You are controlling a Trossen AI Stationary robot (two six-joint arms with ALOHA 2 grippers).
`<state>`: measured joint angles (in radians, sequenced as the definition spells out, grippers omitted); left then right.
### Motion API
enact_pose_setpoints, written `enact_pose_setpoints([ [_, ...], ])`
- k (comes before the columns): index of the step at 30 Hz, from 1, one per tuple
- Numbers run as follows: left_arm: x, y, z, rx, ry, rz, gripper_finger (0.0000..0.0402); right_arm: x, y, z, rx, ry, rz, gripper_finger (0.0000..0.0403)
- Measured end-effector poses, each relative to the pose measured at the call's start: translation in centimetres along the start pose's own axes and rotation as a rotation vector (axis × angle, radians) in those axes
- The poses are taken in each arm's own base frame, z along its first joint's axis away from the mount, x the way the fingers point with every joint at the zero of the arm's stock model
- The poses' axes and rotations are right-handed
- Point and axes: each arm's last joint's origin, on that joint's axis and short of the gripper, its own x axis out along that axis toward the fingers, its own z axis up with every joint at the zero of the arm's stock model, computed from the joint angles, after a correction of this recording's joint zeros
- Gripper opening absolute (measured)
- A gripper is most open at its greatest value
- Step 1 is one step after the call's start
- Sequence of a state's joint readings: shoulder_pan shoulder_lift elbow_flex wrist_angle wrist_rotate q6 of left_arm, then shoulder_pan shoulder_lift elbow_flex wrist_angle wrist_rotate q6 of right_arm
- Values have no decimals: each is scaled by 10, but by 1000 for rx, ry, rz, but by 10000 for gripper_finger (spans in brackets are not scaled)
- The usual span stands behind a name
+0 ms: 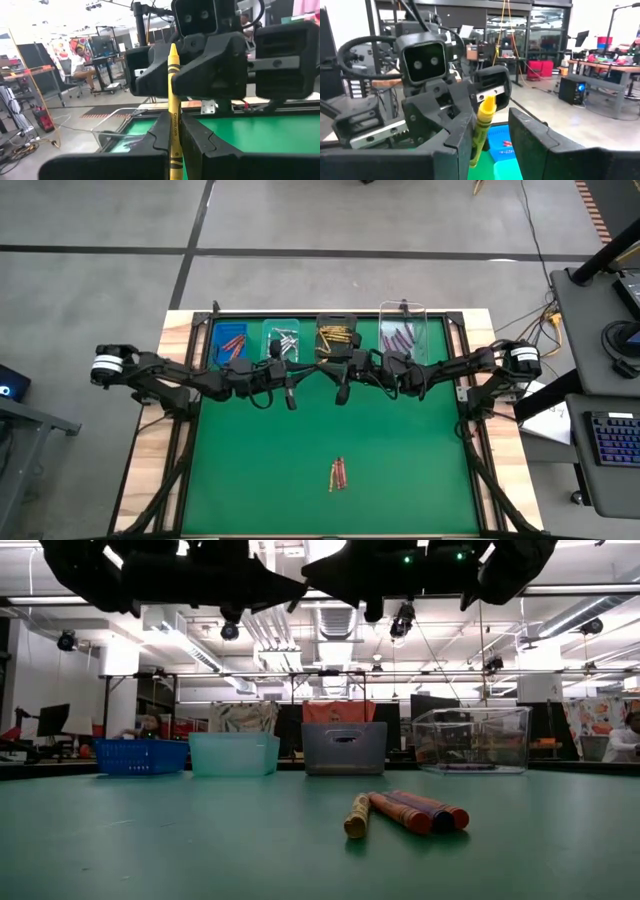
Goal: Sort crayons
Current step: Put the yellow crayon into the black bin
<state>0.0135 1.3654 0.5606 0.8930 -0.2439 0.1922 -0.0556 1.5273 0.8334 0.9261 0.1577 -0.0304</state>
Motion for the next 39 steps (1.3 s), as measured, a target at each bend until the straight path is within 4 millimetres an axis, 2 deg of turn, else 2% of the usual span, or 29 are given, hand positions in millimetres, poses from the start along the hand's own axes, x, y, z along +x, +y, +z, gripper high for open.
enact_pose_setpoints([
  [13, 4, -2, -3, -6, -24, 5, 0, 1, 0, 0, -35, 0, -1, 106],
  [15, 4, -1, -3, -6, -24, 5, 0, 1, 0, 0, -34, 0, 1, 89],
  [18, 4, -1, -3, -5, -23, 6, 2, 1, 1, 0, -43, 0, 6, 34],
  [20, 4, -1, -3, -5, -23, 6, 9, 1, 1, 0, -45, 0, 10, 21],
  [27, 2, 0, 2, -30, -36, 9, 64, 2, 0, 1, -52, 20, -1, 16],
  [32, -3, 3, 7, -27, -14, 31, 121, 15, -8, 12, -76, 159, -21, 15],
  [36, -11, 9, 10, -8, 68, 138, 157, 29, -25, 23, -131, 351, -130, 14],
  [39, -19, 15, 11, 8, 148, 240, 172, 38, -49, 27, -164, 513, -231, 14],
])
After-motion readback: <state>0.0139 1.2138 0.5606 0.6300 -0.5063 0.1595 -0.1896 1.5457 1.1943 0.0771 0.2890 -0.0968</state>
